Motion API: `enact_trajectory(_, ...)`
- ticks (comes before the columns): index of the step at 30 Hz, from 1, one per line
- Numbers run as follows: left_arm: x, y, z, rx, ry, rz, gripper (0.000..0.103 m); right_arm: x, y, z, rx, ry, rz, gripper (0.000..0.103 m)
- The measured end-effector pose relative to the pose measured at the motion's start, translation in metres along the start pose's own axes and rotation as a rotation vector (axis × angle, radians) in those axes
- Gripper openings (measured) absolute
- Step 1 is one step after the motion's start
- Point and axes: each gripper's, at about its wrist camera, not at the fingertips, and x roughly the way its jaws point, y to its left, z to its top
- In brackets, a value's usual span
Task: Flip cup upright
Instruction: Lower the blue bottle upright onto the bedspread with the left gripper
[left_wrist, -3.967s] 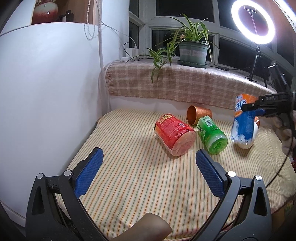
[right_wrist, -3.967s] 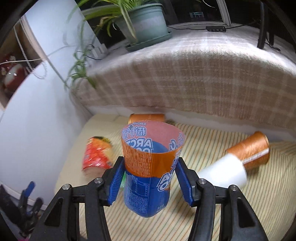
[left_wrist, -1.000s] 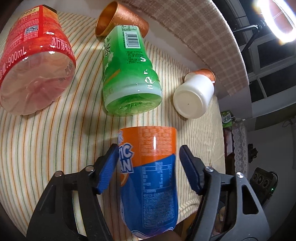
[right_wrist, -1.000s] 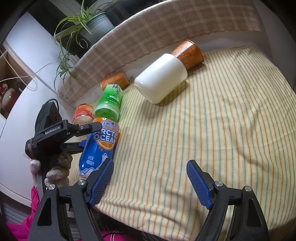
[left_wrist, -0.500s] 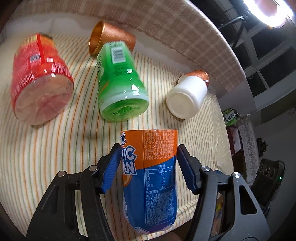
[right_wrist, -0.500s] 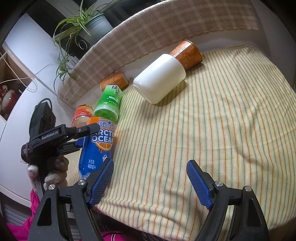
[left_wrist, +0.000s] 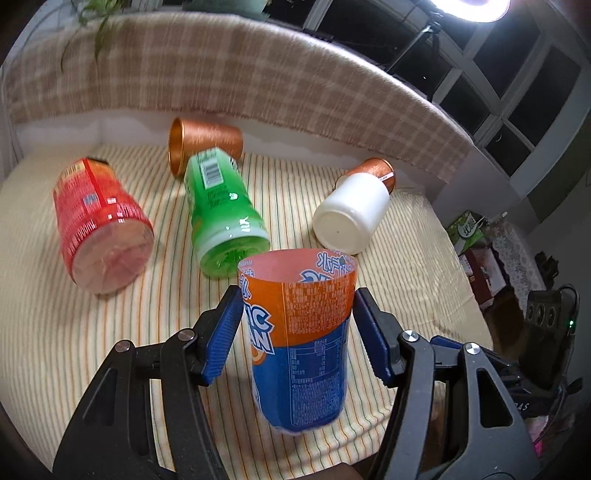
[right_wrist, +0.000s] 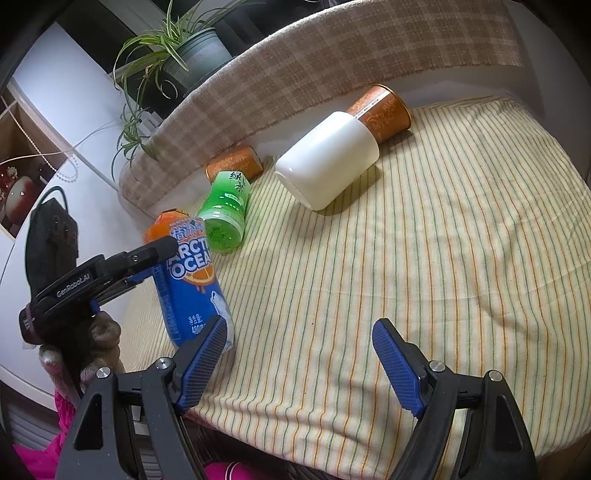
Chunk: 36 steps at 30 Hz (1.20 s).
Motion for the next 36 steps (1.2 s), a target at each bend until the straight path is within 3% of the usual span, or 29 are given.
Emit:
enact_trajectory(16,-0.010,-0.020,0.002,0.103,-0.095,0.084,0.063,0.000,-0.002,0.001,0.004,0.002,0.002,0.083)
enact_trajectory(36,-0.004,-0.041,-0.008,0.223,-0.097,0.140,0.063,0.001,-0.004,0.001,0.011,0.004,-0.003,0.083)
